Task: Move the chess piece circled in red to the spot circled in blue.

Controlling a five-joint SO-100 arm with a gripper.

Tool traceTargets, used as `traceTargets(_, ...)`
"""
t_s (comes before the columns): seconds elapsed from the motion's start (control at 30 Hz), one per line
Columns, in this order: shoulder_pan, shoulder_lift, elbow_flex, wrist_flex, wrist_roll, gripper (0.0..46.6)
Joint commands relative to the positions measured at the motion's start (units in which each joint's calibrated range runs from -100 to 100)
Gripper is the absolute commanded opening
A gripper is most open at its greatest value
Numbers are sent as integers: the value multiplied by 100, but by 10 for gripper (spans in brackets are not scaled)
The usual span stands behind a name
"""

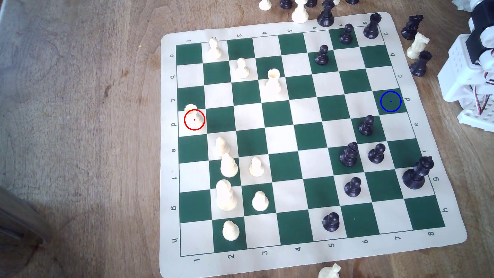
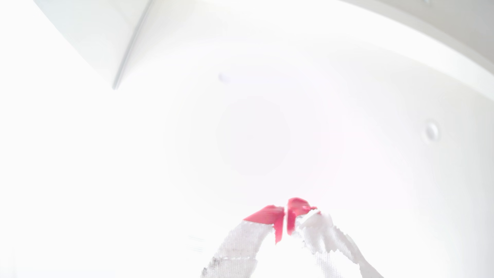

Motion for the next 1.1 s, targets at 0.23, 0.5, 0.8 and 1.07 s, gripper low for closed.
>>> traceTargets(0.23, -377, -20, 81, -143, 15, 2)
traceTargets(0.5, -377, -20, 81, -143, 15, 2)
traceTargets(0.8, -377, -20, 81, -143, -103, 2)
traceTargets(1.07, -1003, -20, 81, 2699, -254, 1)
